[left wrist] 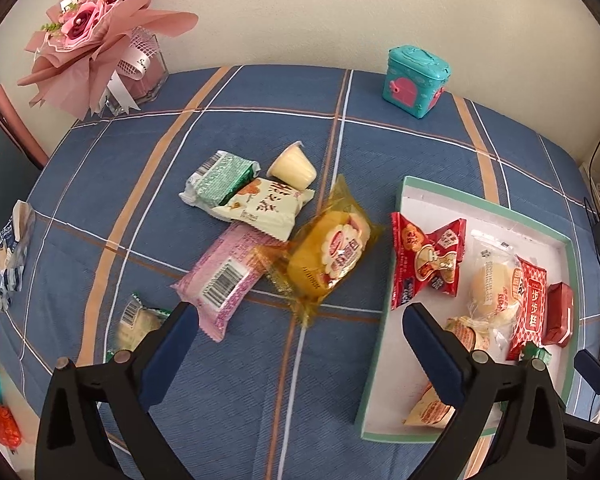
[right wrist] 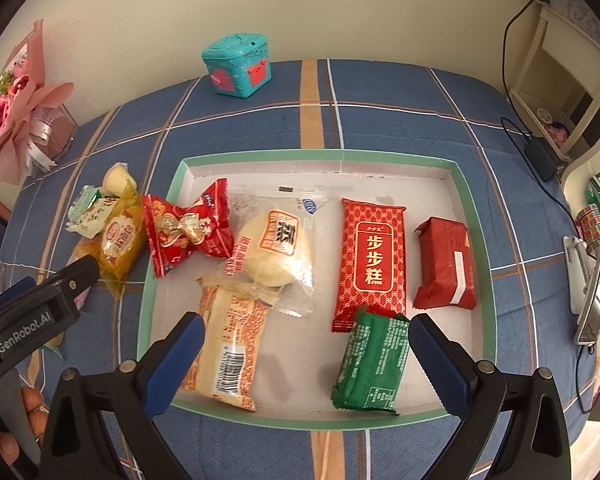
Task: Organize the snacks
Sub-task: 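Move both open tools back toward the remaining snacks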
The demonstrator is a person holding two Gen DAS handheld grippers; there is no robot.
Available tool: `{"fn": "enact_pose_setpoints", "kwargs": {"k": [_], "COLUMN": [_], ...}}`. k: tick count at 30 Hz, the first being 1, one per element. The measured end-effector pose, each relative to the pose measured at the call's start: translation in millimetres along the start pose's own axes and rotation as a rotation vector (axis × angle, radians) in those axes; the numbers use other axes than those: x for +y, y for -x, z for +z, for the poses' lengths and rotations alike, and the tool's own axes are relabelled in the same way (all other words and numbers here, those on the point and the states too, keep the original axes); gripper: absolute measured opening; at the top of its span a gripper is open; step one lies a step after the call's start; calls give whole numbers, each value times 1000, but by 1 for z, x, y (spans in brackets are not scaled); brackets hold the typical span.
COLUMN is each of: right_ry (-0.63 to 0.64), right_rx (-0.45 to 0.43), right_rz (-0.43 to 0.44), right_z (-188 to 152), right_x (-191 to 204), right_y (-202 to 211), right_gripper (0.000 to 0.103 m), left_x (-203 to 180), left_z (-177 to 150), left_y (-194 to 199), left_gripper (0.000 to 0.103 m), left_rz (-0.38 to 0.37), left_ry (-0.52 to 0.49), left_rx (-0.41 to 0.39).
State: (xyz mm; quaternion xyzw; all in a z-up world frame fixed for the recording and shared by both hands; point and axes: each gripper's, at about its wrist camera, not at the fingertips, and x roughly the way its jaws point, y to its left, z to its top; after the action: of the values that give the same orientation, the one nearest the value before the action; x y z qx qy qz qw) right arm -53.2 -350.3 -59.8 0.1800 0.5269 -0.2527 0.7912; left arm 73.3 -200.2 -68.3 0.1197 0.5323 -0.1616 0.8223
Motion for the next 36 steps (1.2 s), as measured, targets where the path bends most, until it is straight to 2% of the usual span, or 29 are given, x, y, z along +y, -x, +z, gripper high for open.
{"fn": "enact_pose_setpoints", "kwargs": {"k": [7, 14, 22, 28, 36], "right_ry": [32, 66, 93, 66, 106], "right_rx": [-2, -6, 21, 66, 84], "right_rz": [19, 21, 89, 121, 156], "right_z": [-3, -5, -11, -13, -17], "right_x": [21, 48, 80, 93, 126], "right_y": [4, 4, 2, -6, -13], "right_gripper": [103, 103, 103, 103, 103], "left_x": [12, 36, 65, 97, 134], "left_z": [1, 3, -4, -6, -12], "left_y": [4, 4, 3, 2, -11], "left_gripper": [102, 102, 102, 102, 102], "left_rz": [-4, 4, 6, -23, -11], "left_ry": [-18, 22, 58, 135, 223], "left_rx": [-5, 1, 11, 28, 70]}}
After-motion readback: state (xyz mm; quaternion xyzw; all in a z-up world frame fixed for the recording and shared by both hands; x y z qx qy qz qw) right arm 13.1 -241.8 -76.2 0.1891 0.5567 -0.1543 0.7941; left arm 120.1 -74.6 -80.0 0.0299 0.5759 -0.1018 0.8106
